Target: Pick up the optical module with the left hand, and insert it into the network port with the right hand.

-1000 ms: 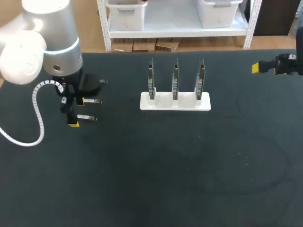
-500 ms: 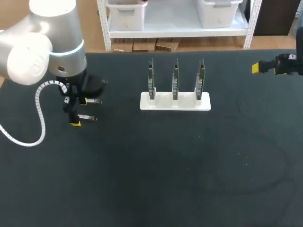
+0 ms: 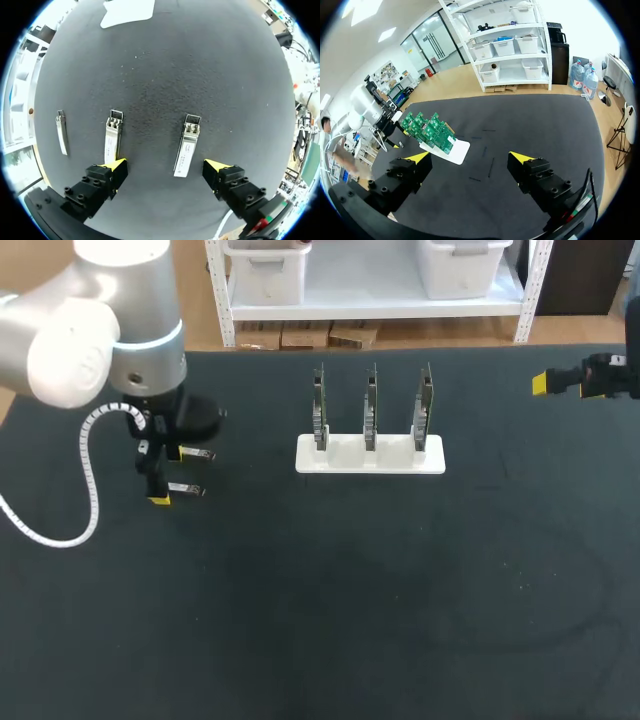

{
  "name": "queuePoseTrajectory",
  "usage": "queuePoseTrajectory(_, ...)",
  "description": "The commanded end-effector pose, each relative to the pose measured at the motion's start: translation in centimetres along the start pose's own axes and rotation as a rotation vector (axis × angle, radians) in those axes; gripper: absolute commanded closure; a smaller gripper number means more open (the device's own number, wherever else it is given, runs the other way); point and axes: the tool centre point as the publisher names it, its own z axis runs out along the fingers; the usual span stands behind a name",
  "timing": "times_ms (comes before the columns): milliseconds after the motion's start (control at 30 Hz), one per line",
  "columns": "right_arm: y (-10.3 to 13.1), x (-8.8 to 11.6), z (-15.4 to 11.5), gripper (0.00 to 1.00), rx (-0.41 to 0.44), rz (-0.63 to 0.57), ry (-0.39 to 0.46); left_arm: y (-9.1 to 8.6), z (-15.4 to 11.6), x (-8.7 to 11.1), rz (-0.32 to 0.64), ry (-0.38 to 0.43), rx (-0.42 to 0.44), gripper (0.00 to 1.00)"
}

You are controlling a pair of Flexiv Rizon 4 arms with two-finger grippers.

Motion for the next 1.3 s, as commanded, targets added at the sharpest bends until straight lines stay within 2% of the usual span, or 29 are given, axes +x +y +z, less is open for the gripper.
queuePoseTrajectory(33, 0.0, 0.0, 0.0, 0.0, 0.0, 0.0, 0.0, -0.5, -0.5, 0.2, -0.005, -0.011, -0.006, 0.0)
queuePoseTrajectory(267, 0.0, 0.0, 0.0, 0.0, 0.0, 0.0, 0.0, -2.7, -1.6, 0.3, -0.006, -0.021, 0.006, 0.0)
queuePoseTrajectory(367, 0.0, 0.0, 0.0, 0.0, 0.0, 0.0, 0.0, -3.0, -1.5, 0.2, -0.001, -0.021, 0.004, 0.0)
queuePoseTrajectory(700, 0.0, 0.0, 0.0, 0.0, 0.0, 0.0, 0.0, -2.6, -1.4, -0.9, 0.022, -0.028, -0.01, 0.0)
queuePoseTrajectory(1300, 0.0, 0.0, 0.0, 0.0, 0.0, 0.0, 0.0, -1.5, -0.7, -1.3, 0.024, -0.022, 0.009, 0.0)
